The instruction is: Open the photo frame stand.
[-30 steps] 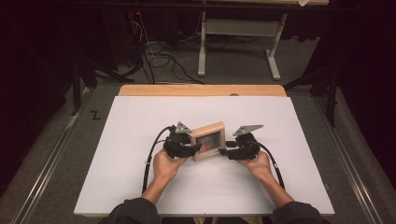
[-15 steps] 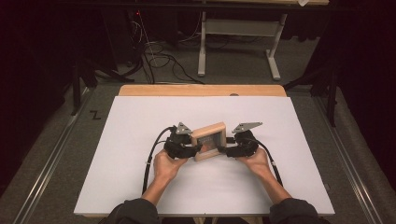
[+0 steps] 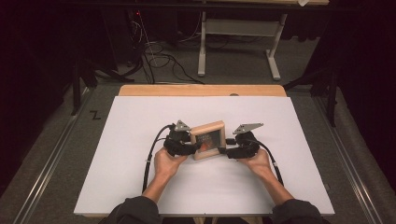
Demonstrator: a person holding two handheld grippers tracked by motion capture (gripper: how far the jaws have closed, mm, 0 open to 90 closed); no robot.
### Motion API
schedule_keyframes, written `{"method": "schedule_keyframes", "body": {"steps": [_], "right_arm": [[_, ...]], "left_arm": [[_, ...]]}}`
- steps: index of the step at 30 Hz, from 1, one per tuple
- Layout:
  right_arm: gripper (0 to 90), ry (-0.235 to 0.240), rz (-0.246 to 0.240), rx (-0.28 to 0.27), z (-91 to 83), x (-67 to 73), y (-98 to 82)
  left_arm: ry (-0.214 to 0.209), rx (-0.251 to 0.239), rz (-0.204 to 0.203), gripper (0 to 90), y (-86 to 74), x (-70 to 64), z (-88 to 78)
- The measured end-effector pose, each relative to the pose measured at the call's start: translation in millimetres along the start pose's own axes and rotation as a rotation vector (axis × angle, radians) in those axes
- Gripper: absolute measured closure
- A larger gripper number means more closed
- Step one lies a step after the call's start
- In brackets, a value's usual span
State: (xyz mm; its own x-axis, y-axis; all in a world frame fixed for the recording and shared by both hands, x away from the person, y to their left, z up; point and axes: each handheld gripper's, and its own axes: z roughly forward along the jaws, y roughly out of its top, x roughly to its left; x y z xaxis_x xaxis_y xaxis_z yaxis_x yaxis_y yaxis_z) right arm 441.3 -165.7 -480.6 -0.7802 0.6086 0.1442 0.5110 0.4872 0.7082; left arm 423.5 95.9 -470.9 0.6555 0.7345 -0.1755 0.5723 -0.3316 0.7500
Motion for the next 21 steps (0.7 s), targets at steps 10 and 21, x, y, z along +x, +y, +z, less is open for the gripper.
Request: {"method": "schedule_keyframes", "body": {"steps": [10,21], "right_arm": [[49.3,-0.013,-0.002,0.011,-0.6,3.1,0.2],[49.4,-0.024,0.001,0.016,-0.2,7.9,0.4]], "left_arm": [[-0.026,-0.006,-0.016,48.8,1.7,7.4,2.3],[-0.062,-0.030,-0.021,47.7,1.1,16.0,3.5]]}}
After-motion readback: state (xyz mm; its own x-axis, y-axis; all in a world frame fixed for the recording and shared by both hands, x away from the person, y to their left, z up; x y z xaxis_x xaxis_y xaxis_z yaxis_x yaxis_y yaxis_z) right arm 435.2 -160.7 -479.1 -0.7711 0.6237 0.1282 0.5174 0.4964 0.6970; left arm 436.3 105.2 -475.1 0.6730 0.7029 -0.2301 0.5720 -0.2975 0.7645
